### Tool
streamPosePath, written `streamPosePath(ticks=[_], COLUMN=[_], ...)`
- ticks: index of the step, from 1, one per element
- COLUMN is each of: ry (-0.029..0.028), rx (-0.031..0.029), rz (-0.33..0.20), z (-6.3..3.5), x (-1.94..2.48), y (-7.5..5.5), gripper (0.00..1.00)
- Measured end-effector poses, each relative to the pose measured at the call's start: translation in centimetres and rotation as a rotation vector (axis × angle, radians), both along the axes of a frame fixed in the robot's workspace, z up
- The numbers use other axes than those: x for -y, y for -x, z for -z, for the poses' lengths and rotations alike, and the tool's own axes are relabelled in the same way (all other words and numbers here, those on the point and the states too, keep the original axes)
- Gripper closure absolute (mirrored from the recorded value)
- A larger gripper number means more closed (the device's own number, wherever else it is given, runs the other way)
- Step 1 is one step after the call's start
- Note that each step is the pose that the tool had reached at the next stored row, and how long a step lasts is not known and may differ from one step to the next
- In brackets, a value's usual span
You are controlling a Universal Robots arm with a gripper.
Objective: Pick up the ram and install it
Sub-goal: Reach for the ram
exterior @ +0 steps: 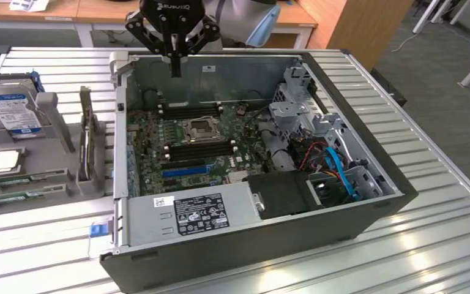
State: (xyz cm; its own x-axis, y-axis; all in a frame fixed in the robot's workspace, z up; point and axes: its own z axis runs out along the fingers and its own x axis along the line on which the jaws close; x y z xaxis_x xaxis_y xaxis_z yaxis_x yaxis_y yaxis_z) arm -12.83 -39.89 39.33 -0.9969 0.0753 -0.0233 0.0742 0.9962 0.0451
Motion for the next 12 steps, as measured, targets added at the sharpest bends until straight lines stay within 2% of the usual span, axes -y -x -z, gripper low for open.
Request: streamPosePath(ticks=[12], ry=[-0.0001], rx=[0.0], rz=[0.0], z=[0.02], x=[0.0], y=[1.7], gripper=[0.9])
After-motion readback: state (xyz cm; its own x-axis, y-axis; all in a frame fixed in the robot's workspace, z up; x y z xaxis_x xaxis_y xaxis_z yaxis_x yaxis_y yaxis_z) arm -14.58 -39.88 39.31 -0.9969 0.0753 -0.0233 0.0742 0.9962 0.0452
